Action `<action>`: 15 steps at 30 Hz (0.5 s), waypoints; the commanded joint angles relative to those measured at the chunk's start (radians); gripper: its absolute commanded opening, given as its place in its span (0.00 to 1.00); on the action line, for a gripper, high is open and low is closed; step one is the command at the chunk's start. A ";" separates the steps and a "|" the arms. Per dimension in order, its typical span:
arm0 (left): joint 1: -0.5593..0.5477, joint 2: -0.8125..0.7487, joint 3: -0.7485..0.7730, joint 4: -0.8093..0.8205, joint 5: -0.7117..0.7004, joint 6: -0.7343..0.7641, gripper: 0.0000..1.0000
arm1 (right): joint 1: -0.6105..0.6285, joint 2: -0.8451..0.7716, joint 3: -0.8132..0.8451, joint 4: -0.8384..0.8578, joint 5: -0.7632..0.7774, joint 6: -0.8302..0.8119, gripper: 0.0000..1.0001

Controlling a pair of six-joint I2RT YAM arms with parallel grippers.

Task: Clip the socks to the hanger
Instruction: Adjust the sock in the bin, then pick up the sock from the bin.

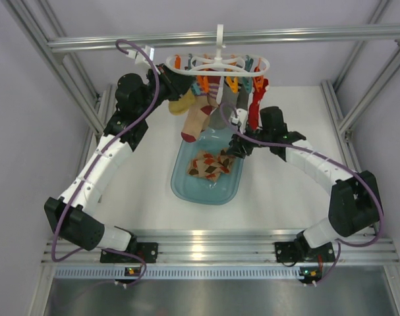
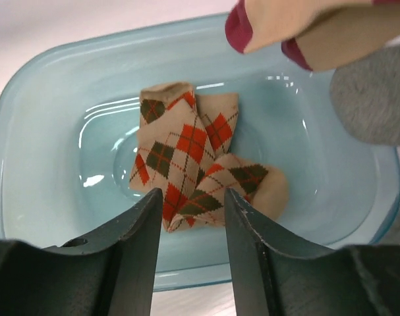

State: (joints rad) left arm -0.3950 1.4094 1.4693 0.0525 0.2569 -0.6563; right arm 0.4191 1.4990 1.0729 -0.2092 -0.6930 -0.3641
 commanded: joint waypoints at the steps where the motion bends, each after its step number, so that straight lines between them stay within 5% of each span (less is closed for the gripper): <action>1: 0.005 -0.013 0.000 0.038 0.008 -0.002 0.00 | 0.033 -0.019 0.131 -0.043 -0.074 -0.205 0.41; 6: 0.005 -0.015 -0.004 0.035 0.004 -0.002 0.00 | 0.121 0.111 0.254 -0.208 -0.100 -0.351 0.39; 15: 0.005 -0.004 -0.009 0.037 0.007 -0.002 0.00 | 0.142 0.316 0.278 -0.191 -0.034 -0.469 0.48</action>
State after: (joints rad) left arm -0.3950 1.4094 1.4658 0.0528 0.2565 -0.6563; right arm 0.5541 1.7756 1.3128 -0.3840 -0.7372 -0.7433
